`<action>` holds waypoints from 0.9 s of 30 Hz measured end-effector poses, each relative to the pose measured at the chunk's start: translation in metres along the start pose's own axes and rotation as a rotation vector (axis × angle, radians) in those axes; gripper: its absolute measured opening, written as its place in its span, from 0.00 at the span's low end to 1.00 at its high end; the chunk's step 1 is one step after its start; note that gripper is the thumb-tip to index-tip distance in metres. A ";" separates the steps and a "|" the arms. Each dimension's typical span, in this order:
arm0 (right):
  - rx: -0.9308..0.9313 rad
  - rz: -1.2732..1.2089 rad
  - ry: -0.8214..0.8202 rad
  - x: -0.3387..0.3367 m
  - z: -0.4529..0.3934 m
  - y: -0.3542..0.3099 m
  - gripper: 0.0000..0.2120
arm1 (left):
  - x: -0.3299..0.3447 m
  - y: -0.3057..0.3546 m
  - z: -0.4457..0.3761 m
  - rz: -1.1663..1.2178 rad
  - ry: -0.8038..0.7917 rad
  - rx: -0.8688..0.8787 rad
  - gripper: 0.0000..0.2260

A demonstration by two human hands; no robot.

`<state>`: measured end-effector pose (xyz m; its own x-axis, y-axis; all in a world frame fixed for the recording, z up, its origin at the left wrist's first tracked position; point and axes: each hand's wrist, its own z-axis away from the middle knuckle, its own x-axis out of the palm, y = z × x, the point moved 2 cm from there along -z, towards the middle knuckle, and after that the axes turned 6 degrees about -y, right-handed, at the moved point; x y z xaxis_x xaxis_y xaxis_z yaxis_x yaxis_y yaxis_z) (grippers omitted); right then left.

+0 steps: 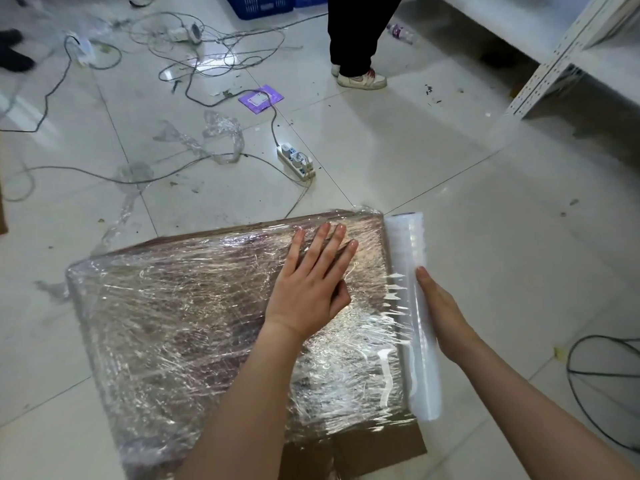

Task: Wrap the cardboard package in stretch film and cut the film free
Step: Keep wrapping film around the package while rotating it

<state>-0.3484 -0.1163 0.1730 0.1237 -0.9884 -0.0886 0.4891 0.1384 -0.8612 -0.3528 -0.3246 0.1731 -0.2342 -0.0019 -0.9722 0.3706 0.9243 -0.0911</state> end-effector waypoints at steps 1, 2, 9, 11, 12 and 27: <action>0.012 -0.002 -0.053 -0.002 0.000 0.002 0.18 | 0.000 0.000 0.000 -0.001 0.007 0.003 0.27; 0.010 0.013 -0.076 -0.004 0.000 0.005 0.16 | 0.000 0.001 0.001 -0.002 0.014 0.006 0.27; -0.013 0.079 -0.073 -0.005 0.001 0.005 0.21 | -0.004 -0.003 0.000 0.067 -0.009 0.005 0.27; -0.031 0.058 -0.070 -0.003 -0.001 0.003 0.18 | -0.008 -0.010 -0.002 0.140 -0.028 0.003 0.27; -0.039 0.043 -0.065 -0.001 -0.002 0.003 0.15 | -0.010 -0.011 -0.002 0.170 -0.044 -0.006 0.27; -0.066 -0.058 -0.052 -0.004 0.007 0.020 0.18 | -0.004 0.031 -0.021 -0.003 -0.051 0.274 0.27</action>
<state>-0.3330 -0.1093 0.1597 0.1421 -0.9898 -0.0133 0.4390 0.0751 -0.8954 -0.3598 -0.2882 0.1787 -0.1929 -0.0296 -0.9808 0.6012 0.7864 -0.1420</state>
